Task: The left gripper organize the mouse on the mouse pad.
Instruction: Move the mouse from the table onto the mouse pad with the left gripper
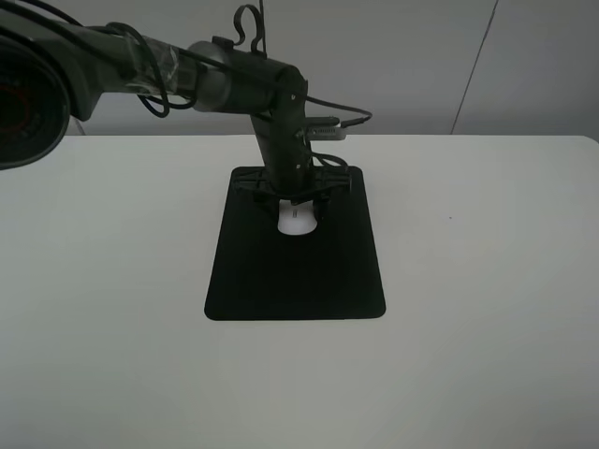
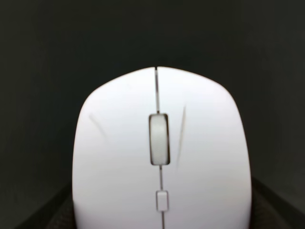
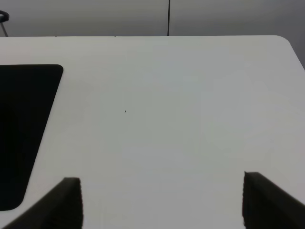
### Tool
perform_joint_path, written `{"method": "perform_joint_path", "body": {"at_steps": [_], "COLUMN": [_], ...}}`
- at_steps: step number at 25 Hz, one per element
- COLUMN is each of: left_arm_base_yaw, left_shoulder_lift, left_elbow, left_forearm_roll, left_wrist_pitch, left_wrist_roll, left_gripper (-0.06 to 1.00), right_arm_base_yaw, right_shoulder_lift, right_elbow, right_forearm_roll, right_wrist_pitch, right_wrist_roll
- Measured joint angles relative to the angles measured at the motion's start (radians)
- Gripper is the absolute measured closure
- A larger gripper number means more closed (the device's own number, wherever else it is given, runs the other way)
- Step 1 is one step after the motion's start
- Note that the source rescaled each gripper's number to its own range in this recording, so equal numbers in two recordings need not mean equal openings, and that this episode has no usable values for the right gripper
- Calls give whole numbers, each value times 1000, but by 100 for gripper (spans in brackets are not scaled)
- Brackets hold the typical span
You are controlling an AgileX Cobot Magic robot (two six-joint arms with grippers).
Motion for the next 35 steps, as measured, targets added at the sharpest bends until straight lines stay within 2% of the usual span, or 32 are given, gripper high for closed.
{"method": "perform_joint_path", "body": {"at_steps": [10,35], "left_arm_base_yaw": [-2,-2], "left_shoulder_lift": [17,18], "left_elbow": [0,-2], "left_forearm_roll": [-2,-4], "left_wrist_pitch": [-21,-19], "left_wrist_roll": [-52,-56], "left_gripper": [93,93], "right_arm_base_yaw": [0,0], "right_shoulder_lift": [0,0], "right_elbow": [0,0], "right_forearm_roll": [0,0], "right_wrist_pitch": [0,0], "right_wrist_roll": [0,0]}}
